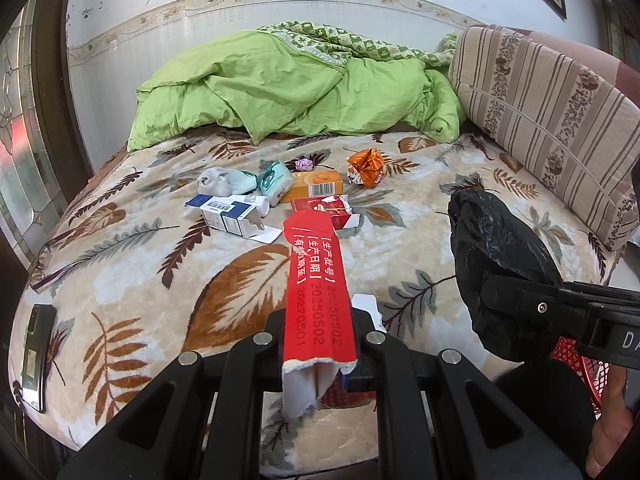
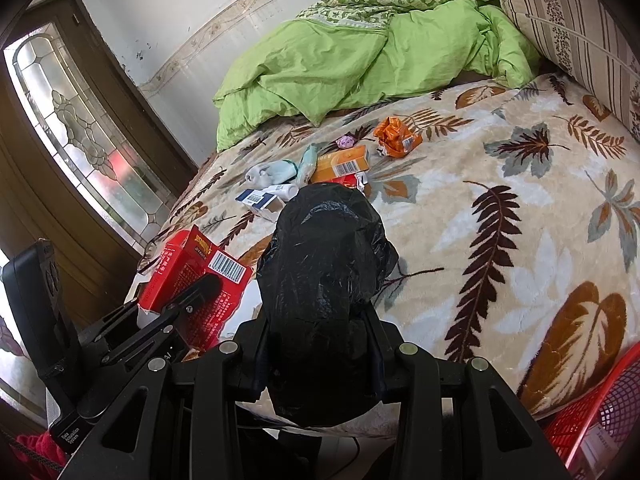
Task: Collect trash
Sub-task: 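Hold the red carton in the left tool while the right tool holds the black bag, then carry the red carton in the left tool while the right tool carries the bag toward the basket, then open the left tool over the basket while the right tool releases the black bag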
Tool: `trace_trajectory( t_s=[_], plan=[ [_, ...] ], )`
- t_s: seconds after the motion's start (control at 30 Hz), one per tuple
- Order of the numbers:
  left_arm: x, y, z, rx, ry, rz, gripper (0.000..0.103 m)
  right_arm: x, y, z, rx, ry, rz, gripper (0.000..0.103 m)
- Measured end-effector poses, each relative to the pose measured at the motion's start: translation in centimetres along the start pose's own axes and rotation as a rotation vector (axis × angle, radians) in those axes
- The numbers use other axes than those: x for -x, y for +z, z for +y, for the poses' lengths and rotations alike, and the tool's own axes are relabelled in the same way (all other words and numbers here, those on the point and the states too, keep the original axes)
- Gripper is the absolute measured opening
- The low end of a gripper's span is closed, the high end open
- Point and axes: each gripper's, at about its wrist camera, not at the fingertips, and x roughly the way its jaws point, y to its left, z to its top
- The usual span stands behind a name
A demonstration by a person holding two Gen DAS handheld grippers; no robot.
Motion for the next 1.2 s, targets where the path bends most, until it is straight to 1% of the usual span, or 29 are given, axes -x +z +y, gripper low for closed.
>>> trace_trajectory(
  t_s=[0.07, 0.23, 0.33, 0.43, 0.47, 0.53, 0.57, 0.67, 0.73, 0.77, 0.8, 0.9, 1.03, 1.07, 1.1, 1.13, 1.17, 1.2],
  plan=[
    [0.1, 0.0, -0.2, -0.002, -0.005, 0.002, 0.013, 0.2, 0.0, -0.1, -0.004, 0.0, -0.003, 0.042],
    [0.8, 0.6, -1.5, -0.023, -0.06, -0.006, 0.013, 1.9, 0.4, -1.1, -0.027, -0.013, -0.029, 0.041],
    [1.5, 1.5, -3.4, -0.057, -0.127, -0.024, 0.013, 4.4, 0.7, -2.9, -0.075, -0.029, -0.06, 0.041],
    [2.1, 2.3, -6.3, -0.102, -0.238, -0.018, 0.013, 7.7, 0.5, -5.2, -0.129, -0.072, -0.102, 0.041],
    [2.1, 2.4, -7.0, -0.114, -0.261, -0.015, 0.013, 8.8, 0.3, -6.1, -0.148, -0.088, -0.114, 0.041],
    [2.2, 2.6, -9.8, -0.153, -0.353, 0.008, 0.013, 11.4, -0.4, -8.2, -0.199, -0.144, -0.141, 0.041],
    [2.2, 2.6, -10.7, -0.161, -0.383, 0.018, 0.013, 12.3, -0.7, -9.0, -0.22, -0.162, -0.149, 0.042],
    [1.8, 2.7, -15.0, -0.194, -0.527, 0.096, 0.013, 16.1, -2.8, -12.6, -0.326, -0.238, -0.175, 0.041],
    [1.6, 2.5, -17.8, -0.228, -0.593, 0.139, 0.013, 17.8, -4.0, -14.1, -0.364, -0.282, -0.185, 0.041],
    [1.6, 2.4, -18.7, -0.242, -0.614, 0.152, 0.013, 18.9, -4.8, -15.1, -0.386, -0.309, -0.191, 0.041],
    [1.5, 2.1, -20.5, -0.269, -0.647, 0.175, 0.013, 19.7, -5.5, -15.8, -0.406, -0.327, -0.195, 0.042],
    [1.3, 1.2, -24.0, -0.322, -0.689, 0.211, 0.013, 21.5, -7.5, -18.0, -0.475, -0.365, -0.199, 0.043],
    [0.5, 0.0, -27.4, -0.372, -0.725, 0.251, 0.014, 22.0, -9.2, -20.0, -0.539, -0.376, -0.187, 0.045],
    [0.3, -0.2, -27.9, -0.384, -0.729, 0.264, 0.021, 22.0, -9.5, -20.4, -0.548, -0.381, -0.18, 0.046],
    [0.2, -0.5, -28.3, -0.39, -0.728, 0.276, 0.029, 22.0, -9.8, -20.6, -0.557, -0.384, -0.175, 0.053],
    [0.3, -0.6, -28.3, -0.383, -0.723, 0.276, 0.046, 21.9, -9.9, -20.9, -0.571, -0.397, -0.166, 0.059],
    [0.3, -0.5, -28.1, -0.377, -0.723, 0.271, 0.055, 22.0, -10.0, -21.2, -0.576, -0.405, -0.164, 0.06],
    [0.5, -0.4, -27.9, -0.372, -0.723, 0.258, 0.055, 22.1, -10.1, -21.3, -0.577, -0.411, -0.162, 0.061]
  ],
)
